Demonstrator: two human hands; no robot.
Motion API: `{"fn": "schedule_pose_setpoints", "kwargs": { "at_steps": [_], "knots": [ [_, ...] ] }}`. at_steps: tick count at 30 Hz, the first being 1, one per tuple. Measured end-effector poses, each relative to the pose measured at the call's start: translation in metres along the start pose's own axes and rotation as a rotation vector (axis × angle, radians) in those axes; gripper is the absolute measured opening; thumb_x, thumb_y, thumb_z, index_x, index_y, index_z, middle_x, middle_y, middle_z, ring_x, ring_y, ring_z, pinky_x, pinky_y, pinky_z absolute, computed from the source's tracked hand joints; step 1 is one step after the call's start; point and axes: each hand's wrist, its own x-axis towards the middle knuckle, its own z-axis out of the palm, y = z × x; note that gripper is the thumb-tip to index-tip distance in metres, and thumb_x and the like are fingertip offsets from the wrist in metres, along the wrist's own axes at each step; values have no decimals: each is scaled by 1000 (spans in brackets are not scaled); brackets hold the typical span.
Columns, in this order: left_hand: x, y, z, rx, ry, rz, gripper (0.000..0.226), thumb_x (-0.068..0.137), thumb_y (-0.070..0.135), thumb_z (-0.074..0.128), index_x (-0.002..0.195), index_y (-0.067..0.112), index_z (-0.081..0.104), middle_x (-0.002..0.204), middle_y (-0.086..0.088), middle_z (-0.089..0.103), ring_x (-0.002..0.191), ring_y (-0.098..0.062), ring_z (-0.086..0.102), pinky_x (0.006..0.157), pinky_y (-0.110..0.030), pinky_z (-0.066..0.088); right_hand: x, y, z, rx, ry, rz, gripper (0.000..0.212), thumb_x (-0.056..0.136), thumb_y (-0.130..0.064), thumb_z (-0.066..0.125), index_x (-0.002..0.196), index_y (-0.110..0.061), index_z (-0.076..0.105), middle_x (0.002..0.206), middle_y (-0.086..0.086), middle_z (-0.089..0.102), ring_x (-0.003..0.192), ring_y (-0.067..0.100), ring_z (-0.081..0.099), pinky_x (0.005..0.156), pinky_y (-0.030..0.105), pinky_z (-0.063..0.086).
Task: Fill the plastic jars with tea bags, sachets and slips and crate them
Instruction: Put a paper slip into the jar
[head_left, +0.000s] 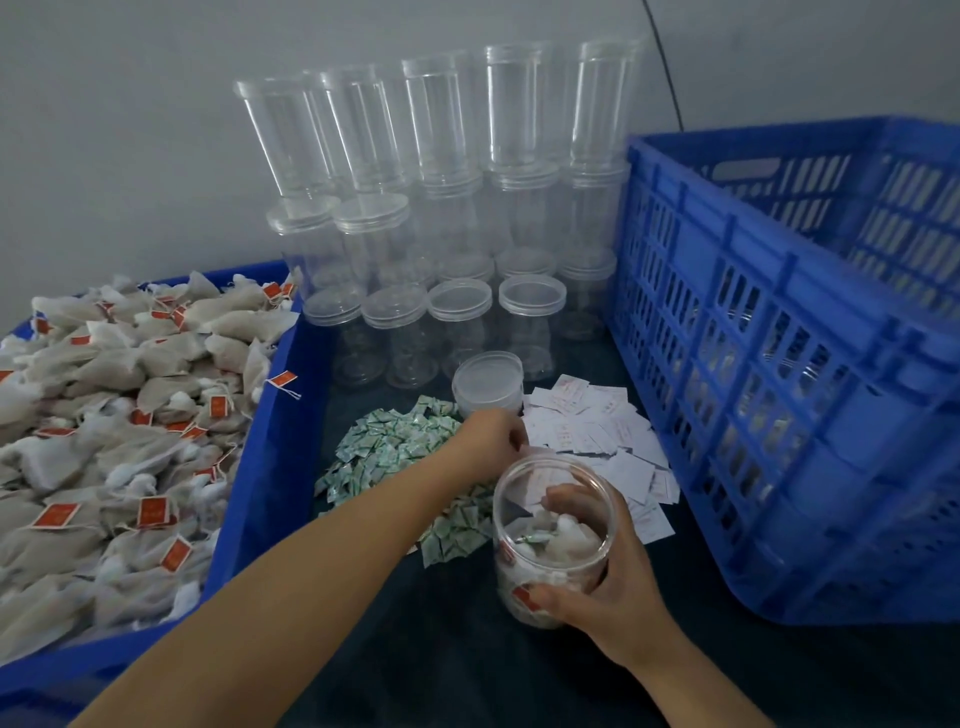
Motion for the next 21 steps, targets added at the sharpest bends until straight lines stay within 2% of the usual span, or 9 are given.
{"fn": "schedule_pose_setpoints", "kwargs": {
  "at_steps": [2,5,8,12,14,16,18,21],
  "knots": [
    [0,-2,-2,-42,14,7,19,87,28,67,80,10,64,77,0,60,74,-15,53,58,-19,39,0,0,0,3,-7,9,93,51,-32,88,132,-6,52,121,-12,62,118,14,62,91,22,53],
    [-1,-3,-8,-68,20,12,9,87,21,67,80,15,65,75,4,60,75,-14,56,59,-19,40,0,-2,0,11,-9,9,93,50,-34,86,132,-4,52,119,-18,61,118,7,60,91,17,51],
    [-6,1,-21,-97,25,31,4,88,16,65,87,13,67,79,-1,62,76,-17,56,63,-24,44,-1,-3,0,8,-2,13,88,51,-33,86,130,-11,53,119,-18,61,118,8,60,92,18,50],
    [-25,14,-50,-171,26,77,7,90,14,62,92,19,67,86,-9,68,75,-21,60,72,-32,51,-1,-4,1,23,-5,15,89,50,-32,86,131,-20,52,120,-14,63,117,12,62,90,21,52],
    [-40,22,-64,-279,25,92,18,89,9,62,101,22,65,97,-7,69,83,-19,66,76,-27,55,-1,-6,2,34,-6,29,90,51,-32,86,132,-20,50,120,-15,64,115,8,63,89,18,52],
    [-56,30,-75,-400,11,107,33,87,2,63,112,24,62,100,-4,65,81,-10,68,69,-18,56,0,-6,2,32,-8,35,89,52,-33,85,131,-15,50,119,-17,64,114,4,63,88,15,51],
    [-72,38,-82,-460,7,120,41,87,-2,62,116,26,61,101,-3,61,76,-7,69,64,-13,53,-1,-7,2,29,-12,43,90,51,-32,86,132,-19,49,119,-15,65,113,6,64,87,17,52],
    [-92,46,-85,-604,12,90,26,89,-2,58,104,17,66,96,-4,68,76,-9,71,62,-14,53,-1,-6,2,34,-13,39,93,49,-33,86,133,-26,48,121,-7,64,115,11,64,88,23,54]
  ]
}}
